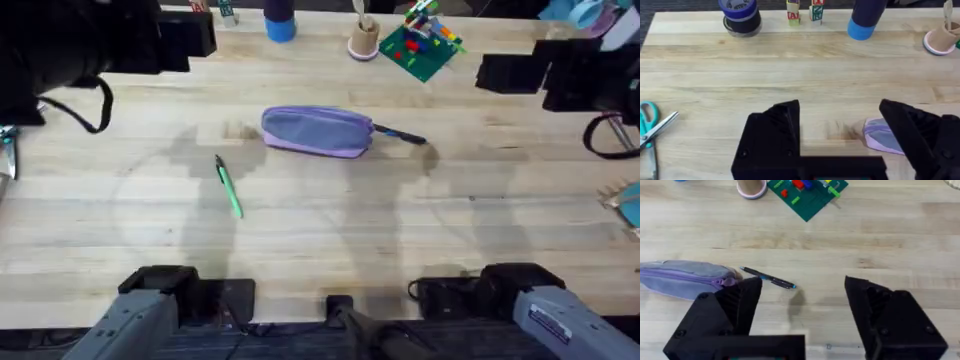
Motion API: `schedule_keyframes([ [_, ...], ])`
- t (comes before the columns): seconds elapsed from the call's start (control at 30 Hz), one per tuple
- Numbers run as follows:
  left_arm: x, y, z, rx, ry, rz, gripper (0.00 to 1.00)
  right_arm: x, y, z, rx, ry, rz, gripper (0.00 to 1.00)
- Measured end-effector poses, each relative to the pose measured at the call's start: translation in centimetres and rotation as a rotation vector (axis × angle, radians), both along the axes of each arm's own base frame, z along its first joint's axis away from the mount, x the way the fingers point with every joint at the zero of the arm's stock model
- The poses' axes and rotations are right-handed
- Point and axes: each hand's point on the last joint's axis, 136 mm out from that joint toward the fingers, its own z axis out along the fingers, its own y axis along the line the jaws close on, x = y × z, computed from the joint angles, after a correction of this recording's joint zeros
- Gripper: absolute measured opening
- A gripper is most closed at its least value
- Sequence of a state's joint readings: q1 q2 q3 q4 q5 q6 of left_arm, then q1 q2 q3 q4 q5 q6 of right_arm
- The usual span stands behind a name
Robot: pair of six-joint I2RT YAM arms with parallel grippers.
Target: Unzip the bag, pick up the pens from the table one at a time and place them inside, then zip the bag closed.
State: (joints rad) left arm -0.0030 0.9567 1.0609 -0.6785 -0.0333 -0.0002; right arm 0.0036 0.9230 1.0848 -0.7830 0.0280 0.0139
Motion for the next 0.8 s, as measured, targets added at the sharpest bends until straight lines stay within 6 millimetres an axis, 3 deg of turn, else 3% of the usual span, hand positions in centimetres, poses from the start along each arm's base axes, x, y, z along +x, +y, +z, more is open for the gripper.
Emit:
schedule_keyframes([
  [0.2, 0.3, -0.9, -0.8, 0.013, 0.032, -0.072, 0.993, -0.1, 0.0, 0.0, 0.0, 0.003, 0.0, 0.996],
  [0.5, -0.7, -4.9, -1.6, 0.168, 0.036, -0.47, 0.992, -0.1, 0.1, -0.1, -0.003, 0.003, 0.007, 0.995],
  [0.8, -0.1, -6.8, -2.9, 0.261, 0.027, -0.684, 0.993, -0.1, 0.1, -0.1, -0.004, 0.004, 0.008, 0.996],
])
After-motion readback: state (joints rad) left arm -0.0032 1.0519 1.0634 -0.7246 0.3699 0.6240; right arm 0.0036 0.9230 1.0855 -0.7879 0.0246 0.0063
